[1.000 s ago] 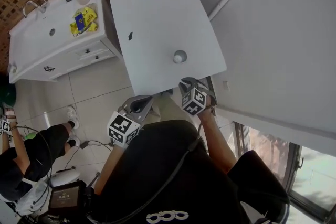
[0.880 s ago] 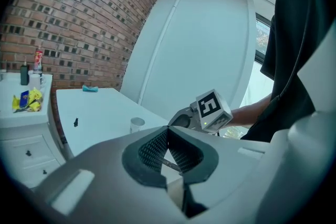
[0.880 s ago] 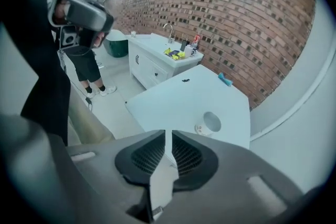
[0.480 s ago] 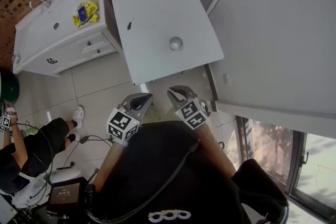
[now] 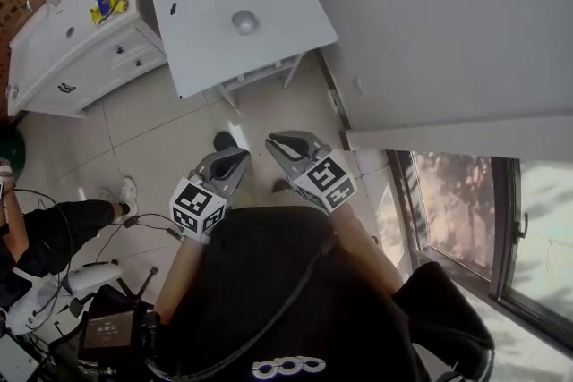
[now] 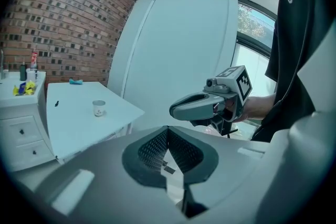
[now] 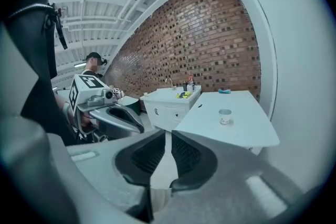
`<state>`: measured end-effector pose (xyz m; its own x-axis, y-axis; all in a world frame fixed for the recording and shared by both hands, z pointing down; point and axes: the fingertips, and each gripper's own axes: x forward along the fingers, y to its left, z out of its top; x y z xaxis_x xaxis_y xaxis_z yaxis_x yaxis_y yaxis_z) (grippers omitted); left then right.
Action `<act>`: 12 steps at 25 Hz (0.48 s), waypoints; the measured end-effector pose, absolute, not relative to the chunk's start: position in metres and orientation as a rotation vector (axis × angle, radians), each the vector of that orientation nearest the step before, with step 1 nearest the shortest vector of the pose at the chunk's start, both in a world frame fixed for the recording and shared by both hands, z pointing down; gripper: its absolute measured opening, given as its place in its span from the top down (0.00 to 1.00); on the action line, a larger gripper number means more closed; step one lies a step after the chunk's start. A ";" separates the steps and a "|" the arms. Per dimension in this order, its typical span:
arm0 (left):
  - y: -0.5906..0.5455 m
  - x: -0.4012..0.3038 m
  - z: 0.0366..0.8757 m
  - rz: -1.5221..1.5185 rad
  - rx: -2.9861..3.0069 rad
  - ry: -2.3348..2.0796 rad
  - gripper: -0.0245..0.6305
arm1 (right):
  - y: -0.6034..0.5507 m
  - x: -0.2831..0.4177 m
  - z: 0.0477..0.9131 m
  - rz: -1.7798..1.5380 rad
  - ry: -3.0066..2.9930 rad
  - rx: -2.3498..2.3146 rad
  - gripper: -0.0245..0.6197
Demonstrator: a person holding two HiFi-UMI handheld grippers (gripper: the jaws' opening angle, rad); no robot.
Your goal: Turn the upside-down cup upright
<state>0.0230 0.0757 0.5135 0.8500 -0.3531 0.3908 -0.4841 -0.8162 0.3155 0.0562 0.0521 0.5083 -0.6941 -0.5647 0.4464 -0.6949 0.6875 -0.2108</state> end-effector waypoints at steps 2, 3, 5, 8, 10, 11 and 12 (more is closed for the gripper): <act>0.102 0.042 0.515 0.440 2.624 -0.604 0.94 | 0.085 0.073 0.507 0.539 -2.575 0.995 0.92; 0.115 0.049 0.514 0.434 2.627 -0.596 0.94 | 0.100 0.081 0.506 0.544 -2.581 1.000 0.92; 0.139 0.060 0.511 0.420 2.636 -0.584 0.94 | 0.129 0.093 0.505 0.547 -2.593 1.011 0.92; 0.169 0.069 0.501 0.390 2.653 -0.578 0.94 | 0.164 0.100 0.498 0.538 -2.638 1.006 0.92; 0.182 0.074 0.494 0.370 2.670 -0.572 0.94 | 0.179 0.100 0.492 0.518 -2.673 0.989 0.92; 0.188 0.076 0.491 0.362 2.681 -0.564 0.94 | 0.184 0.098 0.489 0.506 -2.691 0.977 0.92; 0.194 0.078 0.488 0.356 2.694 -0.553 0.94 | 0.188 0.095 0.486 0.494 -2.707 0.964 0.93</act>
